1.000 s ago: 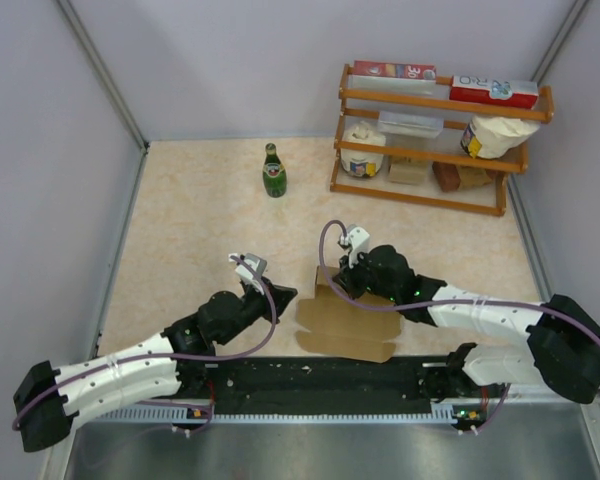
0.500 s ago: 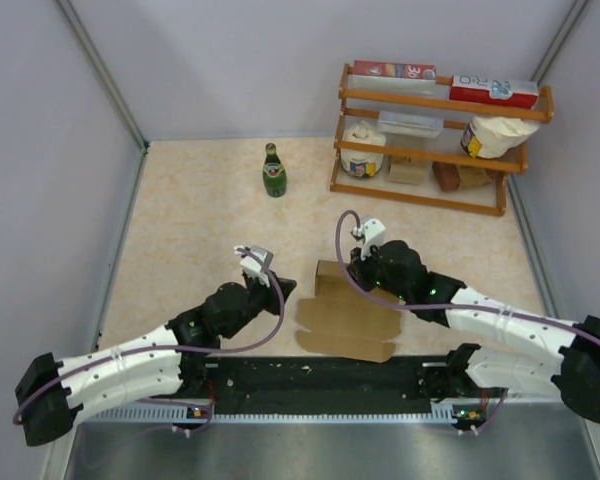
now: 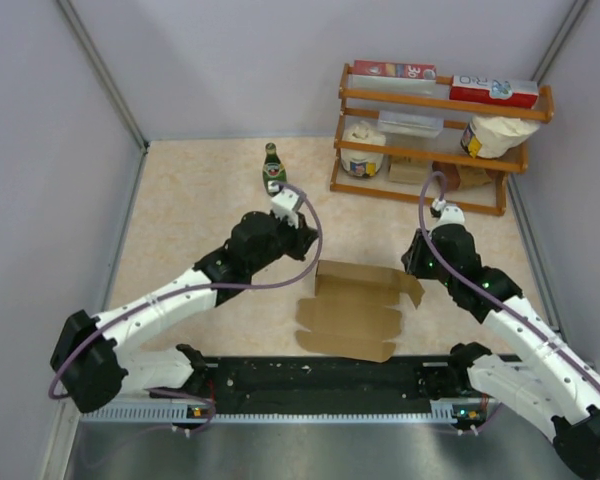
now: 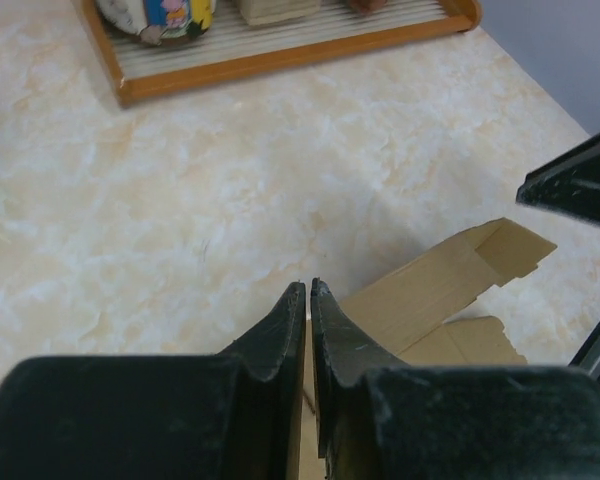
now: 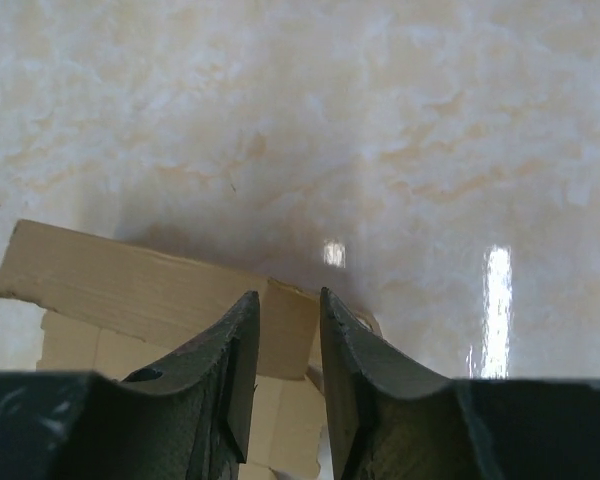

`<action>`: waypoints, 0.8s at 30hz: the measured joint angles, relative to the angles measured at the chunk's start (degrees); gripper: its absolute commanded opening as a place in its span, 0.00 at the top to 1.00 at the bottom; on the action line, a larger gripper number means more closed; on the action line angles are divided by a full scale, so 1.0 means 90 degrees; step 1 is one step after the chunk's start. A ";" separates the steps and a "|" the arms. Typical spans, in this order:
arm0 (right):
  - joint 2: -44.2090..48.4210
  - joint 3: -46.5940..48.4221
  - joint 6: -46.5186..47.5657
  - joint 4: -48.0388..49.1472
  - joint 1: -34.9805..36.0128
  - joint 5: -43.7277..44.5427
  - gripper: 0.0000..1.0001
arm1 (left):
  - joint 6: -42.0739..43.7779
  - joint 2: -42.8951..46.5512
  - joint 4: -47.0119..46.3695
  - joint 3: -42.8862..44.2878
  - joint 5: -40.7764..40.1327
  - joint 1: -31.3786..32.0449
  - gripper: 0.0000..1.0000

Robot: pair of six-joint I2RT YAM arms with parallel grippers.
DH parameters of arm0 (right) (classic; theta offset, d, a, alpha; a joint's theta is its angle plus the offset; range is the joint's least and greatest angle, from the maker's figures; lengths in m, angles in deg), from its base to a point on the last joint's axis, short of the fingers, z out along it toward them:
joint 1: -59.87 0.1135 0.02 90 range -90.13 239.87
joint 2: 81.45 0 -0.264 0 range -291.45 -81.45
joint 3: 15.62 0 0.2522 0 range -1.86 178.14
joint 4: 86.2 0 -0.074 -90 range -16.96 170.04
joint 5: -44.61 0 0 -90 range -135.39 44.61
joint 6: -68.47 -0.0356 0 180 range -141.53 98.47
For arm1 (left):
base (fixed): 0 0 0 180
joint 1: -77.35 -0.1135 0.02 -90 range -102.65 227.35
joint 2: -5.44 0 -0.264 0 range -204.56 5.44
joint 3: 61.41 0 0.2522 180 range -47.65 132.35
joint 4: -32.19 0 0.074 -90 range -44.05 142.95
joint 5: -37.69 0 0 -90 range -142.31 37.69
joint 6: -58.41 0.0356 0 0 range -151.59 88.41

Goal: Fold the paper box

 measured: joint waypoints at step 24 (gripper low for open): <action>-0.0211 -0.0780 -0.1013 -0.0971 -0.0146 -0.0733 0.95 | 0.0792 -0.2244 0.0928 0.2135 0.1987 -0.0012 1.00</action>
